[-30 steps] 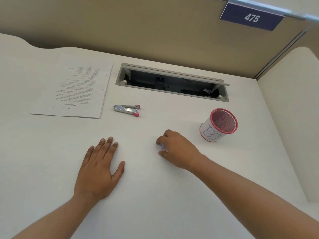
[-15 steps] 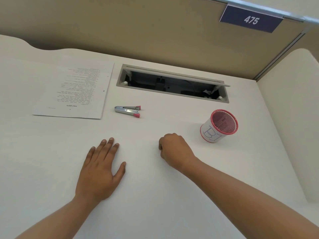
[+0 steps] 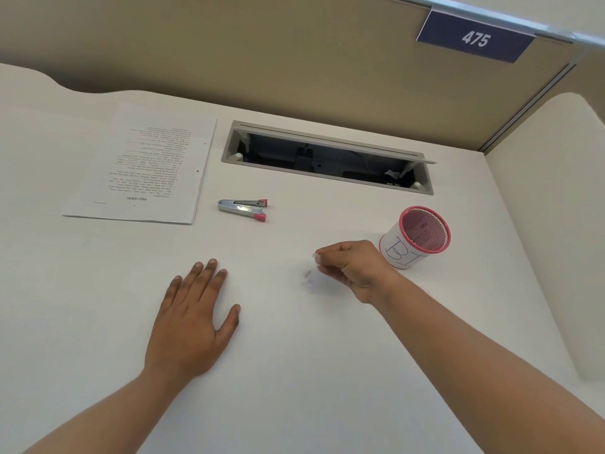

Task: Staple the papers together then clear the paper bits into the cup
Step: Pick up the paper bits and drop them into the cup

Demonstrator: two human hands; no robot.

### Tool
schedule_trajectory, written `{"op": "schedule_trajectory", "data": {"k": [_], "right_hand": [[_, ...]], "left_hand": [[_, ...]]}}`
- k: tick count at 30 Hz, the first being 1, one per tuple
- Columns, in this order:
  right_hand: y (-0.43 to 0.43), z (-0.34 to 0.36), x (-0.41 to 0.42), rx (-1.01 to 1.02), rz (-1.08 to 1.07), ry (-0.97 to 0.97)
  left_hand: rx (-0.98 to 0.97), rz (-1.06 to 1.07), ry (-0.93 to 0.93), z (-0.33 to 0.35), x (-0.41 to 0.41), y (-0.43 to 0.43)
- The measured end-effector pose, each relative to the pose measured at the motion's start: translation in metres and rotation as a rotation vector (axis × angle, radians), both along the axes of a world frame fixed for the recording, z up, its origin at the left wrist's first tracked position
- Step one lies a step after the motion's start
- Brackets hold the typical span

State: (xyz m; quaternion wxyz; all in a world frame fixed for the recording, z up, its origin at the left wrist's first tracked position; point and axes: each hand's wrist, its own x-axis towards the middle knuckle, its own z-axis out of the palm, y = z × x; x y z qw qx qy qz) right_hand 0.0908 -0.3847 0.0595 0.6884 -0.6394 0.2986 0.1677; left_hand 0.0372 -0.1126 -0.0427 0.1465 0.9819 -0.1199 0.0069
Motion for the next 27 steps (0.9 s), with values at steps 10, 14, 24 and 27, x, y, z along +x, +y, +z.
{"op": "schedule_trajectory", "data": {"k": [10, 14, 24, 27], "right_hand": [[-0.034, 0.065, -0.015, 0.401, -0.283, -0.030], [-0.070, 0.095, -0.011, 0.375, -0.350, -0.140], [-0.138, 0.075, 0.019, -0.838, 0.077, -0.112], [-0.132, 0.067, 0.024, -1.166, 0.405, -0.002]], "left_hand": [[-0.009, -0.004, 0.024, 0.003, 0.000, 0.000], [-0.007, -0.015, 0.040, 0.005, 0.001, 0.000], [-0.002, -0.015, 0.078, 0.006, 0.002, 0.000], [0.001, -0.013, 0.077, 0.007, 0.002, -0.001]]}}
